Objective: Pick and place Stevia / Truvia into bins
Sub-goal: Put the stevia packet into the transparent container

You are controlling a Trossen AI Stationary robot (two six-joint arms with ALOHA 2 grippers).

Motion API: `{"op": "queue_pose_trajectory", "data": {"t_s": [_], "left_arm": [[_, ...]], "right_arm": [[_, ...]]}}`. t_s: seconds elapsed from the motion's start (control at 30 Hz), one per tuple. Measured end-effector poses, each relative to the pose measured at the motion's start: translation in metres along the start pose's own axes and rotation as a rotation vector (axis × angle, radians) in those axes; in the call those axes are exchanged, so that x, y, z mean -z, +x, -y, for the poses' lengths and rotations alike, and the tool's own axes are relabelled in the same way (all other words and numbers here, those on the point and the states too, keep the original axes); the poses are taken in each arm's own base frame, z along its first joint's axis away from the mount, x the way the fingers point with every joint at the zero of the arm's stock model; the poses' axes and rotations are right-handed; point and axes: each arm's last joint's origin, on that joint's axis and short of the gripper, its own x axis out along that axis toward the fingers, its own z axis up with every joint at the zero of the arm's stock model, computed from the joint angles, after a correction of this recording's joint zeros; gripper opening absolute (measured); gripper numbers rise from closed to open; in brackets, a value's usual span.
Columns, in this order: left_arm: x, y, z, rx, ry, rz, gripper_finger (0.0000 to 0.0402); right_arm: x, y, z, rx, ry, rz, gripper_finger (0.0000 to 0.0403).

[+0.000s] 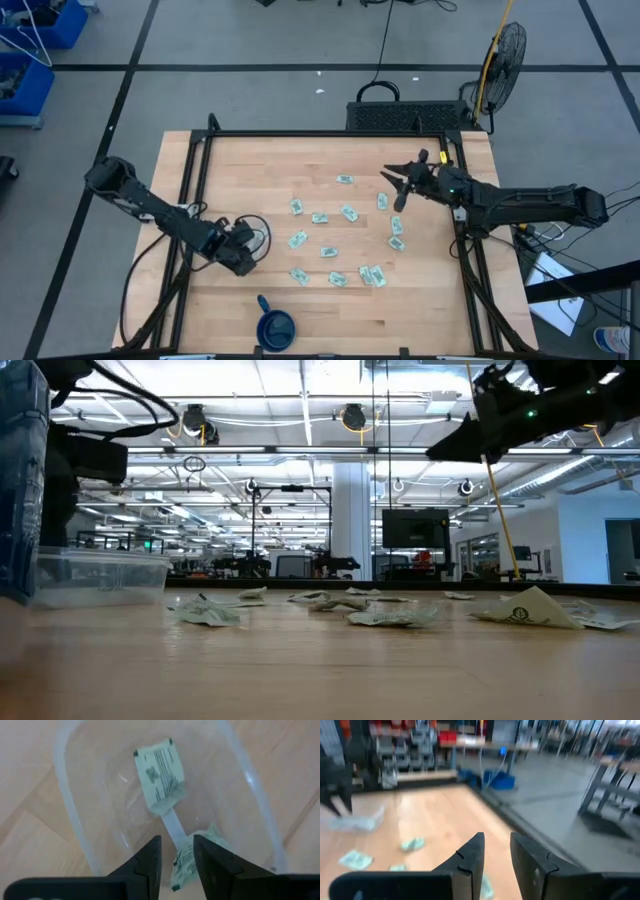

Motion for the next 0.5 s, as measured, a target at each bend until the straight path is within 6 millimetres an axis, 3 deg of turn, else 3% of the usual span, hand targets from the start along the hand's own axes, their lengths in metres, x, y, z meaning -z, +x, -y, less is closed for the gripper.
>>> {"op": "queue_pose_trajectory", "data": {"t_s": [0.17, 0.5], "left_arm": [[-0.013, -0.012, -0.009, 0.060, -0.028, 0.047, 0.0120], [-0.041, -0.048, -0.026, 0.250, -0.087, 0.309, 0.0120]], "right_arm": [[0.001, 0.019, -0.007, -0.010, 0.069, -0.256, 0.0087], [0.046, 0.059, 0.007, 0.131, 0.029, -0.568, 0.0087]]}}
